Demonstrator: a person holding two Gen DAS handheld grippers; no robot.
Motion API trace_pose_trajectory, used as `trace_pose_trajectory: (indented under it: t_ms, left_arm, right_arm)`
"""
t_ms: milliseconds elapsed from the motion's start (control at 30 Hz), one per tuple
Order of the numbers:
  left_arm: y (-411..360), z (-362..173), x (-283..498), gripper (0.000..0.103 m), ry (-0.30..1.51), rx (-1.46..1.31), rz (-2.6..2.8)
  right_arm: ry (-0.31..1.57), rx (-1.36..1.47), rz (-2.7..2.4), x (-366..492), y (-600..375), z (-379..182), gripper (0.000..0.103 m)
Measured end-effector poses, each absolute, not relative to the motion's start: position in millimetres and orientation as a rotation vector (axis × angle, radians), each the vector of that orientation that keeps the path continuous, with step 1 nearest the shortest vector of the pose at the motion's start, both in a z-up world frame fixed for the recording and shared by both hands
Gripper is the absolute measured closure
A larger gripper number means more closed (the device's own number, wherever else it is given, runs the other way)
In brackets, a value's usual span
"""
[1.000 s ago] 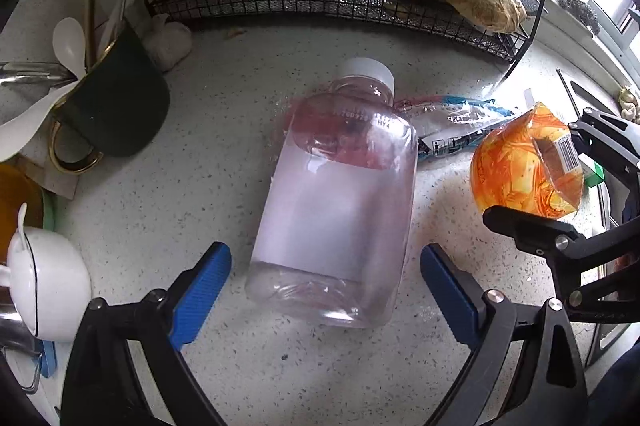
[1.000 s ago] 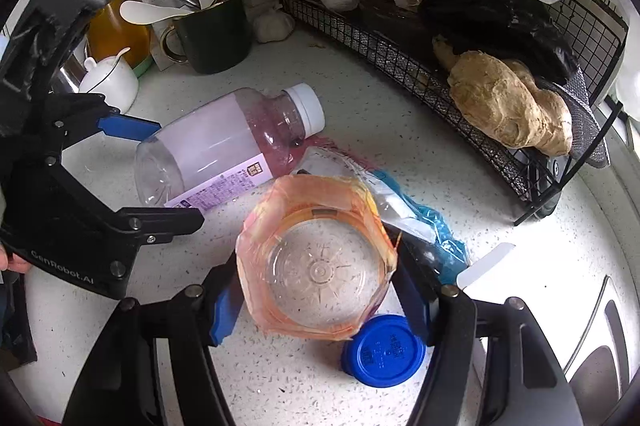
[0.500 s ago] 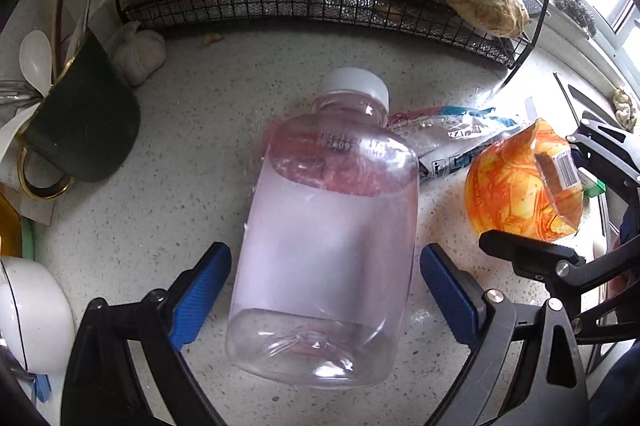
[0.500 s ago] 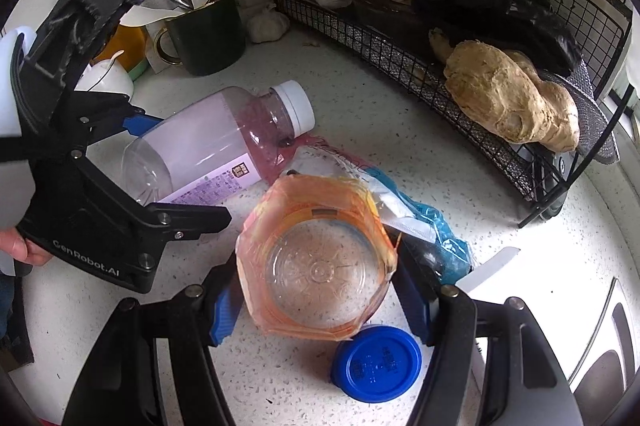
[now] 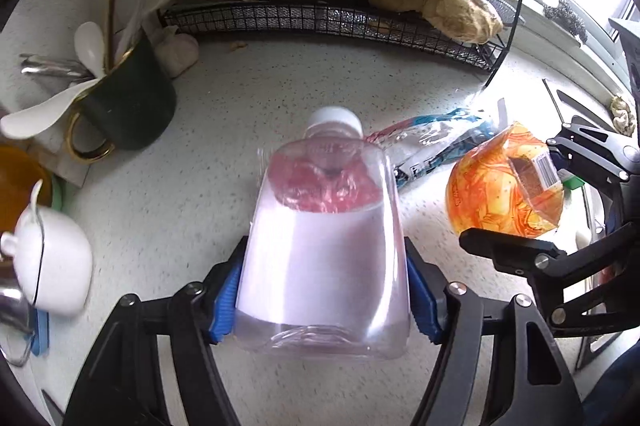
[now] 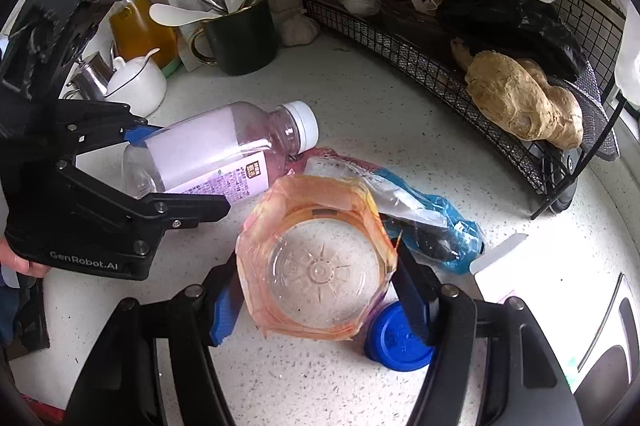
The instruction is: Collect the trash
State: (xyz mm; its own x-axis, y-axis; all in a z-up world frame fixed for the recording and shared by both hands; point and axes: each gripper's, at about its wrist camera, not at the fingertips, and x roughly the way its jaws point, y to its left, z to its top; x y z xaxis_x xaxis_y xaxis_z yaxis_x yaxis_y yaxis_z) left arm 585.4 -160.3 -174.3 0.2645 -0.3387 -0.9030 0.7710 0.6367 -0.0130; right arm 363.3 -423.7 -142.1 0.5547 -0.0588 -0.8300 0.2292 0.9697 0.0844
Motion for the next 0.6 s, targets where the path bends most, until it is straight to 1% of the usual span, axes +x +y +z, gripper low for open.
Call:
trace_pose_trajectory:
  t_ms: [233,267,600]
  left_arm:
    - [-134,-155,530,0.036,1.031,0.476,-0.704]
    - [-120,-148,524,0.037,1.026,0.474,-0.687]
    - [-75,-125,449,0.037,1.07,0.399,-0.559]
  right_arm:
    - [0.941,0.165,-0.097,336,-399,-126,0.038]
    - [0.937,0.163,-0.087,331,-396,-124,0.038]
    - [0.927,0.141,0.035,292,-358,-112,0.038]
